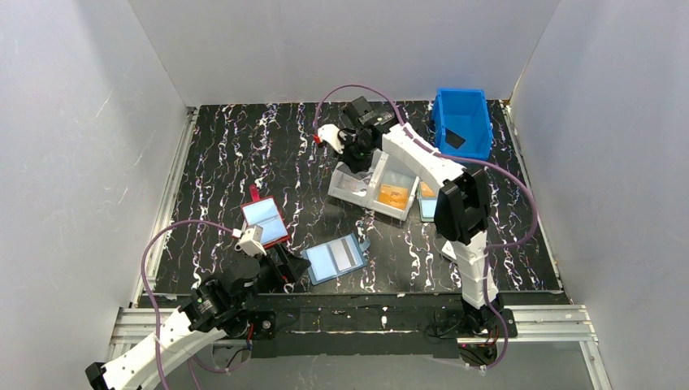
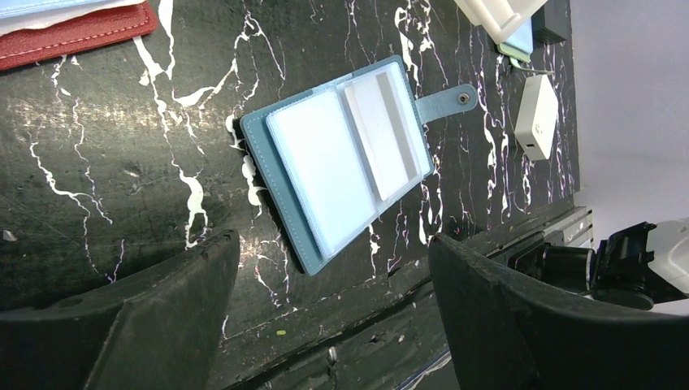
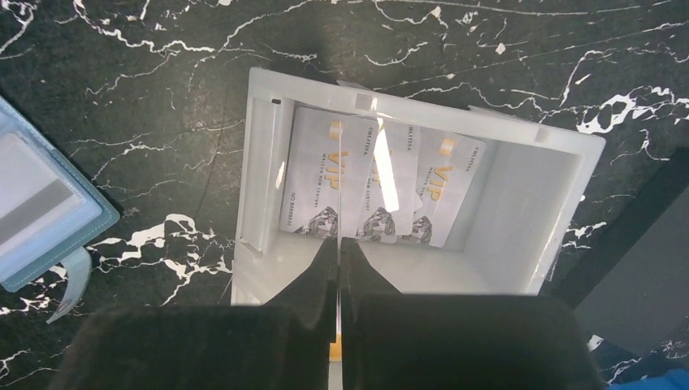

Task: Take the credit cards out of the card holder
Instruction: Place the credit card in the storage box.

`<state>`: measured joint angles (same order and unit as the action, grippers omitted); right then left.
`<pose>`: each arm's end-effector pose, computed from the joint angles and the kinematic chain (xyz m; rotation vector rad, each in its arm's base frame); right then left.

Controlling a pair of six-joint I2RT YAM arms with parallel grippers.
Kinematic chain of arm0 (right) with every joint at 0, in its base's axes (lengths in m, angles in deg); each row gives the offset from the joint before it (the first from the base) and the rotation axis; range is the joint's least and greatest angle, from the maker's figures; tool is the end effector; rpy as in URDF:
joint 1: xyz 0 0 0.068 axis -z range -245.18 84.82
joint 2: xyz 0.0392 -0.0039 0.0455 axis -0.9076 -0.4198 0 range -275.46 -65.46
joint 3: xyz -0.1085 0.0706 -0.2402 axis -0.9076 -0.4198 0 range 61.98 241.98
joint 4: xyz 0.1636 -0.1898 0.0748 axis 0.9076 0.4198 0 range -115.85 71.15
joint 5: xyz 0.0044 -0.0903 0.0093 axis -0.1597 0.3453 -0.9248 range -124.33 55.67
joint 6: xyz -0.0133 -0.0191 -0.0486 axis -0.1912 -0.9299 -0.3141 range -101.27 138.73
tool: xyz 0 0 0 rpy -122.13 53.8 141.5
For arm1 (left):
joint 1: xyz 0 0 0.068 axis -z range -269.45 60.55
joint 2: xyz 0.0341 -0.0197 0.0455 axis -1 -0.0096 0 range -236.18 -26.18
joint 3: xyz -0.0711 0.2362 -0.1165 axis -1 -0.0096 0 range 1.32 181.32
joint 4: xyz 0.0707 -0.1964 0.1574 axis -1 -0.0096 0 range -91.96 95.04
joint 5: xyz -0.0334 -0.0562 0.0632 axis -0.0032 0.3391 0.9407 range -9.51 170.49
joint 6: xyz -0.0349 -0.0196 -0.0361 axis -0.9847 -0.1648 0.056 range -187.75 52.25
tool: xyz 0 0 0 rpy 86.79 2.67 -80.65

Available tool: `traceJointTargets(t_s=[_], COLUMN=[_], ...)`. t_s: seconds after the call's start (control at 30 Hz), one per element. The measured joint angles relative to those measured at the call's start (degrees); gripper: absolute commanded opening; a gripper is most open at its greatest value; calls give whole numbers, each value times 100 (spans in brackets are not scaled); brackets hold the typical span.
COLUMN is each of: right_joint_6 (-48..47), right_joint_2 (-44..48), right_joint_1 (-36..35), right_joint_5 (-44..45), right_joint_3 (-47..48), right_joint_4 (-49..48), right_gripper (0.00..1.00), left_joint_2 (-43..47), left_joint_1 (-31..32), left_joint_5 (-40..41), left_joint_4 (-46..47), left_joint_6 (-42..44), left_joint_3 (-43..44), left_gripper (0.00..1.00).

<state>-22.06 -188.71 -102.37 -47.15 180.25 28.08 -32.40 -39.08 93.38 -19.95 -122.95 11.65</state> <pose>0.3698 0.2905 0.2798 -1.6862 1.9549 0.2672 0.0693 -0.0714 0.1807 -0.2464 2.0477 -0.9876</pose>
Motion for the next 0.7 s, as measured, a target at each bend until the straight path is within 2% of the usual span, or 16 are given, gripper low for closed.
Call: traceJointTargets(t_s=[0.7], right_joint_6=[-203], right_joint_2=[-551], right_joint_1=[-251], right_joint_5=[422], right_joint_3=[164], right_joint_4=[323], right_gripper=[4], left_joint_2=[46], left_joint_1=[0], left_joint_5=[31], left_joint_4=[-240], left_joint_6=[20], left_joint_3=[4], left_gripper=[86])
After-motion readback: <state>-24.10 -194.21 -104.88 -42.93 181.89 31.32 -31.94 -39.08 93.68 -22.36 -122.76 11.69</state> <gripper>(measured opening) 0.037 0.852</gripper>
